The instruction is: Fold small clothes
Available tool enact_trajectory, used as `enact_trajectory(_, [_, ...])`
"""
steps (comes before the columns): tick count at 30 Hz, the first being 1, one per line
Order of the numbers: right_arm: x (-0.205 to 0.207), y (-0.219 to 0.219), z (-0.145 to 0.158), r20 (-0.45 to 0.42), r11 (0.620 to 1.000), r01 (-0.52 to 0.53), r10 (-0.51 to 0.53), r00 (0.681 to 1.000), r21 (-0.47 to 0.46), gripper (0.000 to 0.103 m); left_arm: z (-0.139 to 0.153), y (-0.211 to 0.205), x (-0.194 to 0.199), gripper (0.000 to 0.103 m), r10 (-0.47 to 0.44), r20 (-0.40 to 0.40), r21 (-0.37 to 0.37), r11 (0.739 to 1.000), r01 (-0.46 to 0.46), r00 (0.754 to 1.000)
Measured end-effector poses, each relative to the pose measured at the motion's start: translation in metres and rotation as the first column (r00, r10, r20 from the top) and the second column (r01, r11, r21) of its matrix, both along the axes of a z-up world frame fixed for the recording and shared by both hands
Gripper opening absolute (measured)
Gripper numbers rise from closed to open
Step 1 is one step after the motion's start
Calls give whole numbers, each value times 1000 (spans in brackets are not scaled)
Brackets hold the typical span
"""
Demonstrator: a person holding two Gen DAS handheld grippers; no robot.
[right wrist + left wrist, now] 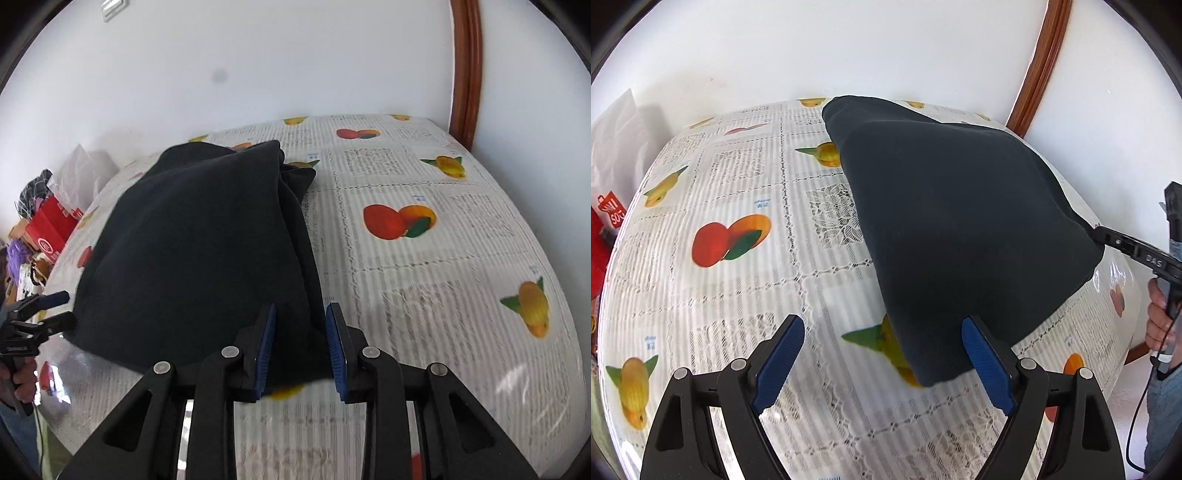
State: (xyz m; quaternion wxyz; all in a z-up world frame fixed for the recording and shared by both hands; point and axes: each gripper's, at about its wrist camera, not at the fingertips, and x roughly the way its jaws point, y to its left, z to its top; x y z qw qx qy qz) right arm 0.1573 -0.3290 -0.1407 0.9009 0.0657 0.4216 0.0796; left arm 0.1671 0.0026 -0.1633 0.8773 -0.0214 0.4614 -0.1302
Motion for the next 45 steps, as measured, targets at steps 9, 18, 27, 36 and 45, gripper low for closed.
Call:
enact_trajectory(9, [-46,14,-17,-61,998,-66,65,996,-20,45,3,-2,-22,85,-1,3,26,1000,1,1000])
enact_trajectory(18, [-30,22,-28,-26,997,-31,33,999,72,44,-10,-10,-18,76,-25,-22,-11,1000,25,999])
enact_trajectory(27, [6,30,-34,-4,990,-38,39,999,135,20,-17,-11,13,25,4,-80,-89,996,-11,997])
enact_trajectory(36, [29,35,-42,22,991,-37,34,999,129,19,-21,1,23,28,-2,-98,-103,995,-8,995])
enact_trajectory(45, [27,28,-44,5,981,-21,21,1000,194,26,-9,-31,17,50,-29,27,105,994,26,999])
